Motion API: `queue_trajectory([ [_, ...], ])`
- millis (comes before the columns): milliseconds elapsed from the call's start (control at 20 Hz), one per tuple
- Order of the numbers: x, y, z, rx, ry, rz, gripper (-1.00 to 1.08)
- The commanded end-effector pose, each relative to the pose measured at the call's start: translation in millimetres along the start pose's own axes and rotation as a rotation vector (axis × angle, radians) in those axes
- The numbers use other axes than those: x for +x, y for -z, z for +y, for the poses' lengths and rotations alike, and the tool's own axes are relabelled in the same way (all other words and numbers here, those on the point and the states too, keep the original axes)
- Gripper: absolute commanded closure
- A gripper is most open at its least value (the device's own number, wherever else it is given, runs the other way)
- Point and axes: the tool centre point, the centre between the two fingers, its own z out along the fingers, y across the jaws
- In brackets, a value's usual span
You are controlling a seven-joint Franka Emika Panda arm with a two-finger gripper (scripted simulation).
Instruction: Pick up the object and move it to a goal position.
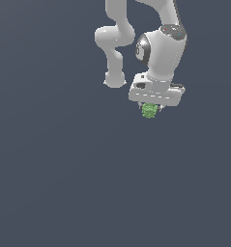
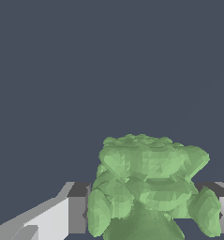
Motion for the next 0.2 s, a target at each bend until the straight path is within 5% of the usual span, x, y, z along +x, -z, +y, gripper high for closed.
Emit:
queue_trajectory([
  [0,-0.4,6.2,-2.2,0.0,0.0,-0.001,1.08],
  [150,-0.4,8.5,-3.2,0.0,0.0,-0.001,1.08],
])
